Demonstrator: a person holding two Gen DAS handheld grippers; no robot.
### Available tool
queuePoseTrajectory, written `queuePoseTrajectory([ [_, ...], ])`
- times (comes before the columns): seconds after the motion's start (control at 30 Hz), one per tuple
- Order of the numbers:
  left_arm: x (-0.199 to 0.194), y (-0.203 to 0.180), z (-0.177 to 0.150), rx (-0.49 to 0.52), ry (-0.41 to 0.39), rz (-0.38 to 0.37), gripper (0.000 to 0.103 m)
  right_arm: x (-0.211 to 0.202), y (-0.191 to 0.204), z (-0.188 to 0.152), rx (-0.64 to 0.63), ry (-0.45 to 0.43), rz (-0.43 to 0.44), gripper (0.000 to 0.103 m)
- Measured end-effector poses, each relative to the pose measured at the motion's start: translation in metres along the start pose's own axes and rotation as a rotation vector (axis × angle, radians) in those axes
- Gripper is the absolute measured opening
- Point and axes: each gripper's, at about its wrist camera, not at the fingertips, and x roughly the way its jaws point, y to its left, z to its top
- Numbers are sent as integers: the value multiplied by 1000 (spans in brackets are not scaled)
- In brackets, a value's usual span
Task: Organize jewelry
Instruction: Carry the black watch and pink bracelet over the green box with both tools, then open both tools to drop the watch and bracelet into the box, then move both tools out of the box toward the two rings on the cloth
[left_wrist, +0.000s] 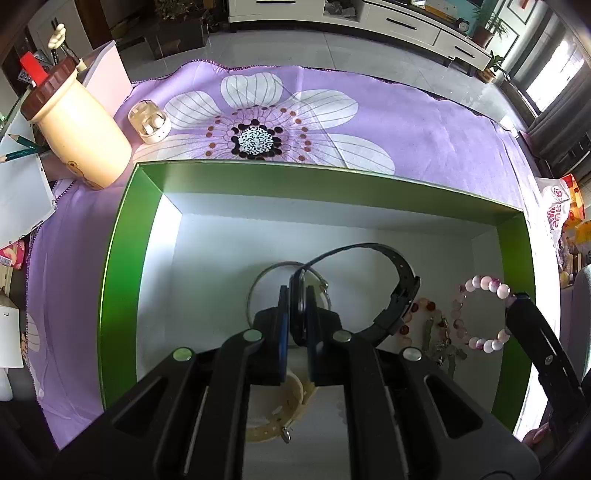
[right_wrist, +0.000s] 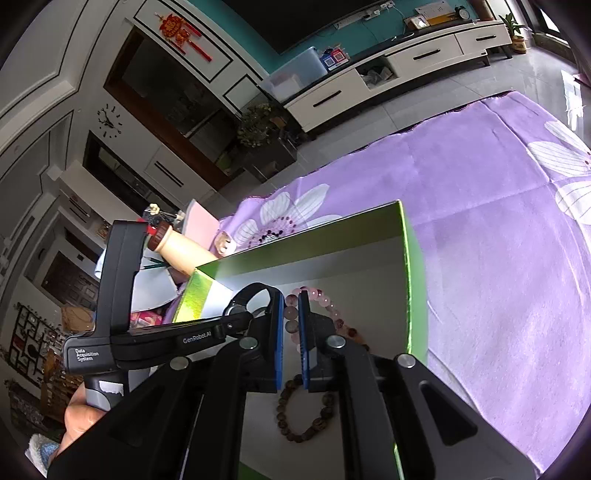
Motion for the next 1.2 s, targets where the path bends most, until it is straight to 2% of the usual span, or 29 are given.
queuePoseTrajectory([
  [0.43,1,-2,4,-3,-11,-3,9,5,4,4,-18,12,-50,8],
  [0.53,-3,-1,4,-3,-18,-9,10,3,4,4,-14,12,-49,12],
  [0.63,-8,-1,3,0,-28,-19,15,2,7,2,-25,12,-56,12],
  [0.7,-14,-2,1,3,-41,-27,22,0,7,0,-27,16,-50,15],
  [0.73,-18,-2,0,7,-51,-32,25,-1,9,-1,-31,14,-50,19],
  [0.83,-29,-3,-4,16,-79,-39,40,-5,12,-4,-47,10,-59,31],
  [0.93,-44,0,-10,22,-115,-47,56,-12,19,-10,-72,11,-62,35],
  [1.0,-56,4,-16,15,-132,-62,76,-18,23,-13,-89,7,-69,42],
  [1.2,-103,31,-50,-23,-194,-123,89,-50,42,-38,-148,-35,-55,52],
])
